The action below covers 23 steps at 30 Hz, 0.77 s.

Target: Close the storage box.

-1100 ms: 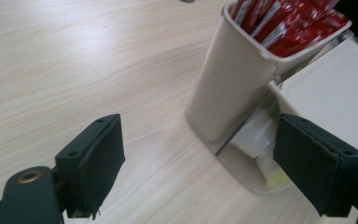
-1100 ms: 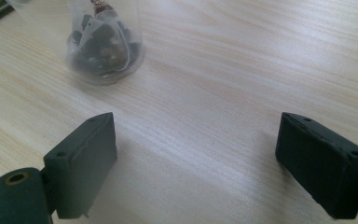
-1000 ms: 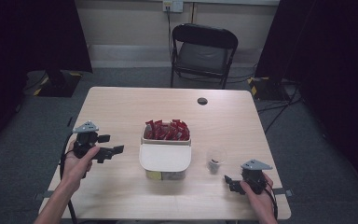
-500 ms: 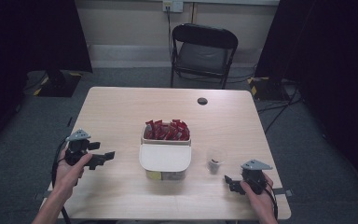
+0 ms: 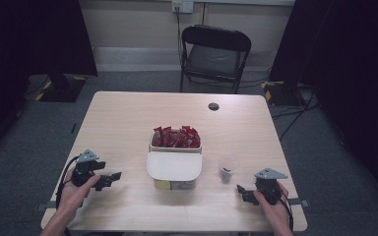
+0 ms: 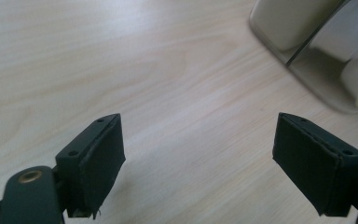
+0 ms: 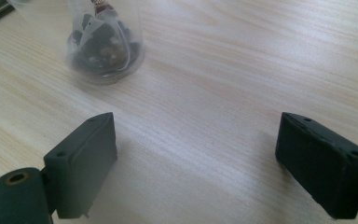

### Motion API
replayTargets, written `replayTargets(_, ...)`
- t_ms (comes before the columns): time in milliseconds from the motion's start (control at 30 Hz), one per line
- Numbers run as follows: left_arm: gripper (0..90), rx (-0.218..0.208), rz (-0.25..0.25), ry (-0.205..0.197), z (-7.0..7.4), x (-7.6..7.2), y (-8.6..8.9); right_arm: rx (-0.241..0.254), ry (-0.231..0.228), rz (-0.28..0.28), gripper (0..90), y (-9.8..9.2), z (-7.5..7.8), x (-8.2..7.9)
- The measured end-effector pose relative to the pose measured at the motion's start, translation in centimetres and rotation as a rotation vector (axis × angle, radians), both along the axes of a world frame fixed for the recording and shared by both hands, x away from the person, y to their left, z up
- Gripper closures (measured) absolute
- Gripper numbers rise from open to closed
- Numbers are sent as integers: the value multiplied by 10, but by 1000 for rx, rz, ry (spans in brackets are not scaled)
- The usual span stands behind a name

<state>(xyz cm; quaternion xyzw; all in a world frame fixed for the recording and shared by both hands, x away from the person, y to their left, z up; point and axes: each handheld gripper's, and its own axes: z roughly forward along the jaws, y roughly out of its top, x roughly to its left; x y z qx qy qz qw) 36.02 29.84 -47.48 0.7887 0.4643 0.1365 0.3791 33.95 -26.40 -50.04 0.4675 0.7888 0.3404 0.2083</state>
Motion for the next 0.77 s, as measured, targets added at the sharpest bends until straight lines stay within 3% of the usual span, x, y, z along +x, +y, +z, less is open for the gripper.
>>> replayTargets(267, 162, 52, 6, 32, -17, -2, -2, -1, -2, 1, 119, 0, 0, 0)
replayTargets(433, 151, 95, 4, -11, -21, -1, -4, -1, -1, 2, 119, 0, 0, 0)
replayTargets(500, 146, 128, -3, -63, -25, -2, -4, -1, -1, 2, 119, 0, 0, 0)
replayTargets(533, 124, 117, -2, -75, -27, -2, -4, -1, -1, 2, 119, 0, 0, 0)
replayTargets(767, 92, 118, 4, -71, -28, -1, -5, -1, -1, 0, 116, 0, 0, 0)
